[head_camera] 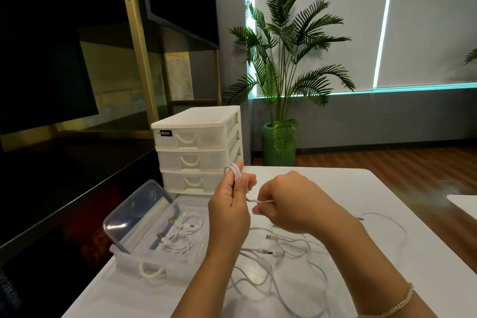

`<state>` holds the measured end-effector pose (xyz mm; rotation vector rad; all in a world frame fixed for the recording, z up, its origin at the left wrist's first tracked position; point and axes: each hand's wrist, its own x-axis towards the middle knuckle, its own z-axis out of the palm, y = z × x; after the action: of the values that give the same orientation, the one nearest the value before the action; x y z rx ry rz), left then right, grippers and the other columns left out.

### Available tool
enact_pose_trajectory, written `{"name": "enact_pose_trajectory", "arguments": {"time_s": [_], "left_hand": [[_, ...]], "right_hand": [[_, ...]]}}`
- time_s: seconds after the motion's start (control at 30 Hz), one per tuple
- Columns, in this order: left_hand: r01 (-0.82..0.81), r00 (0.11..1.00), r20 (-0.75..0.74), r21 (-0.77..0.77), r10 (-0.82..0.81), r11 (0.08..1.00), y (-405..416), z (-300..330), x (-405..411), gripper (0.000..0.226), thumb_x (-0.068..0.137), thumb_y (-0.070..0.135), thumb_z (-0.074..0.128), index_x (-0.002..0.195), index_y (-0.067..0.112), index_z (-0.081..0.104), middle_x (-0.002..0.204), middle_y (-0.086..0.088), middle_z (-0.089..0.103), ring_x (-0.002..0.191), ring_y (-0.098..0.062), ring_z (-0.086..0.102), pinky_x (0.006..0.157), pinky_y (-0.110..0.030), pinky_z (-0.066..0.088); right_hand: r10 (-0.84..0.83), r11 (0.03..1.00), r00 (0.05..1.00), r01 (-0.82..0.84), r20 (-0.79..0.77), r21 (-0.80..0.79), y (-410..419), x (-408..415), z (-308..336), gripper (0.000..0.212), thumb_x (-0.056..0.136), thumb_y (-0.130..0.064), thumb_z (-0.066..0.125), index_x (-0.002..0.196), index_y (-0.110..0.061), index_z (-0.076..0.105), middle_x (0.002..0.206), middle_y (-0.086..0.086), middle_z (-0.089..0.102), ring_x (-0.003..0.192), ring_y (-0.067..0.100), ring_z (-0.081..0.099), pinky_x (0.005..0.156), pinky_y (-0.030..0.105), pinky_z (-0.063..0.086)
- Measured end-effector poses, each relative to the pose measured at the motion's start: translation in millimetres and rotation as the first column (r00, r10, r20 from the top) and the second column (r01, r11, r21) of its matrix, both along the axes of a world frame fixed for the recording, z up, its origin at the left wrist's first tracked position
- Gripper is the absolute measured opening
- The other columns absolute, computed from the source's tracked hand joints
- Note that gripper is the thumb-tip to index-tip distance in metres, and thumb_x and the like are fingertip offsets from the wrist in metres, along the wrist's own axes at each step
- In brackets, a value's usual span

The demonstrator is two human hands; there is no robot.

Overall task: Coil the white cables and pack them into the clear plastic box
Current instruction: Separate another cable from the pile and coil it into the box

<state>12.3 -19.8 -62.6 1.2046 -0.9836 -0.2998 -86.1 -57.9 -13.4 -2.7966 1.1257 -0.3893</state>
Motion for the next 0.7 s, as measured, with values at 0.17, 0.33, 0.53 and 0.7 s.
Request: {"name": "enact_pose_trajectory", "arguments": {"time_s": [0.17, 0.33, 0.53, 0.7], "left_hand": [[-0.041, 0.960, 0.278, 0.032, 0.031, 0.999, 2.0, -2.0, -3.5, 0.028, 0.098, 0.023, 0.039, 0.118, 0.025, 0.058, 0.111, 0.020, 0.058, 0.097, 0.010, 0.054, 0.077, 0.000, 0.041], [0.022, 0.945, 0.321, 0.121, -0.060, 0.992, 1.6, -6.1, -4.7, 0.030, 0.099, 0.025, 0.036, 0.096, 0.006, 0.059, 0.087, -0.001, 0.060, 0.082, -0.013, 0.055, 0.074, -0.028, 0.047], [0.213, 0.945, 0.212, 0.182, -0.250, 0.960, 4.3, -5.7, -4.8, 0.033, 0.099, 0.028, 0.035, 0.074, 0.014, 0.052, 0.062, 0.008, 0.044, 0.061, -0.005, 0.041, 0.057, -0.013, 0.036], [0.405, 0.913, 0.012, 0.104, -0.409, 0.908, 3.6, -1.1, -4.1, 0.039, 0.094, 0.042, 0.041, 0.073, 0.014, 0.058, 0.055, 0.008, 0.042, 0.055, -0.008, 0.035, 0.054, -0.017, 0.034]], "right_hand": [[0.037, 0.999, 0.998, -0.038, 0.040, 0.024, 3.5, -6.0, 6.7, 0.020, 0.091, -0.036, 0.053, 0.097, -0.026, 0.069, 0.091, -0.001, 0.070, 0.083, 0.017, 0.061, 0.082, 0.037, 0.053], [0.006, 0.998, 0.997, -0.011, 0.078, 0.070, 0.5, -15.1, 13.5, 0.018, 0.087, -0.033, 0.060, 0.101, -0.026, 0.069, 0.098, -0.005, 0.069, 0.088, 0.013, 0.061, 0.085, 0.034, 0.053], [-0.004, 1.000, 0.985, 0.004, 0.173, 0.005, -5.6, -29.5, 23.0, 0.014, 0.084, -0.036, 0.064, 0.093, -0.028, 0.072, 0.087, -0.016, 0.060, 0.081, 0.008, 0.057, 0.074, 0.024, 0.051], [0.048, 0.999, 0.951, -0.048, 0.306, -0.008, -13.3, -31.9, 18.7, 0.011, 0.085, -0.029, 0.063, 0.091, -0.027, 0.071, 0.077, -0.018, 0.044, 0.074, 0.004, 0.048, 0.063, 0.009, 0.037]]}}
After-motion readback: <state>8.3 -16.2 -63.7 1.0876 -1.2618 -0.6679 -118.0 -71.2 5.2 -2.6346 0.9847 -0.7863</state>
